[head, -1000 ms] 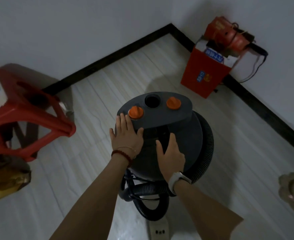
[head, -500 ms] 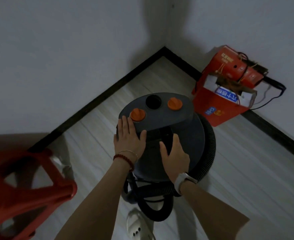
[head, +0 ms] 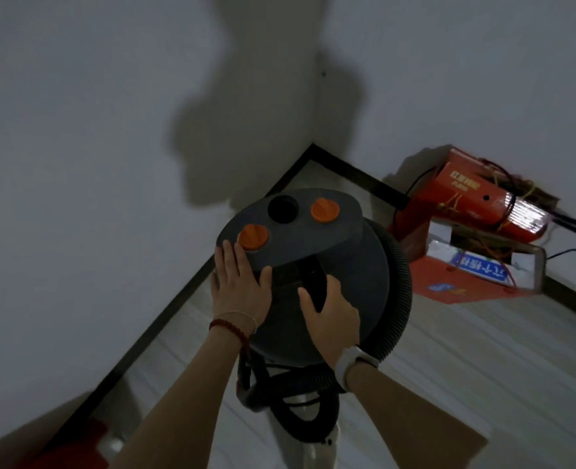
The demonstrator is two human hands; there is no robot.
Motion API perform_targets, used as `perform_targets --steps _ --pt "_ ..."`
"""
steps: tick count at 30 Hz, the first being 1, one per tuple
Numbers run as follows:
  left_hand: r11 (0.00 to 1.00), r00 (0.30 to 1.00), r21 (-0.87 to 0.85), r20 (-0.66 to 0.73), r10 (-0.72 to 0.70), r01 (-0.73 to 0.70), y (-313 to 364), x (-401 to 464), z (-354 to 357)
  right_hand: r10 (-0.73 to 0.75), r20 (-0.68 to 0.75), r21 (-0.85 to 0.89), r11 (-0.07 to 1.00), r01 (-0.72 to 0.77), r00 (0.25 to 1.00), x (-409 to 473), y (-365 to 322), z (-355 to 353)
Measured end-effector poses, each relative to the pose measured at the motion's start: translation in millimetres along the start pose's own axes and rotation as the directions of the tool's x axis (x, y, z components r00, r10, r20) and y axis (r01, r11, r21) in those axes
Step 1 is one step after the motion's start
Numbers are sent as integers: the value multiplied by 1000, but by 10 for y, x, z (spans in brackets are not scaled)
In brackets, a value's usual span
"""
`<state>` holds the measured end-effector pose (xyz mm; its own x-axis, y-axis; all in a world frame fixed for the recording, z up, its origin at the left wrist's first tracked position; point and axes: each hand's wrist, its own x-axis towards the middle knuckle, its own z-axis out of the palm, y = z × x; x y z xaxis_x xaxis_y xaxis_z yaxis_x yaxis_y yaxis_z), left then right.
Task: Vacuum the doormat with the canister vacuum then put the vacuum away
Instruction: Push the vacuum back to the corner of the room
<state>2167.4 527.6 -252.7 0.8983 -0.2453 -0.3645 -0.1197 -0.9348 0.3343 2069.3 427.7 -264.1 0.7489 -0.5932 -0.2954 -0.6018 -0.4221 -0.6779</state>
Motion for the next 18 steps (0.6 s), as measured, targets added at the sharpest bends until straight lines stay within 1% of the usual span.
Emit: perform_targets --steps 4,6,8,10,12,14,15,16,18 --pt "997 998 -51 12 65 -64 41 506 -209 100 65 126 986 -107 993 435 -243 62" --pt "996 996 -36 12 87 -86 21 707 -297 133 57 156 978 -140 990 587 -364 99" --pt "992 992 -22 3 122 -122 12 872 -363 143 41 135 980 -147 989 716 -482 122" --pt "990 991 -55 -3 133 -133 49 964 -417 147 3 92 985 -147 989 820 -550 121" --pt "984 984 0 -9 176 -176 81 990 -392 166 -12 84 983 -164 986 843 -555 79" --pt "967 969 60 16 246 -247 74 967 -313 219 0 88 972 -218 976 818 -519 54" --pt "961 960 24 47 276 -277 69 927 -299 261 0 89 961 -260 965 774 -511 45" --pt "956 952 8 89 292 -294 85 929 -318 286 -21 94 955 -283 958 731 -514 45" --pt "941 932 18 149 331 -338 99 985 -359 296 -115 124 951 -282 948 650 -521 80"
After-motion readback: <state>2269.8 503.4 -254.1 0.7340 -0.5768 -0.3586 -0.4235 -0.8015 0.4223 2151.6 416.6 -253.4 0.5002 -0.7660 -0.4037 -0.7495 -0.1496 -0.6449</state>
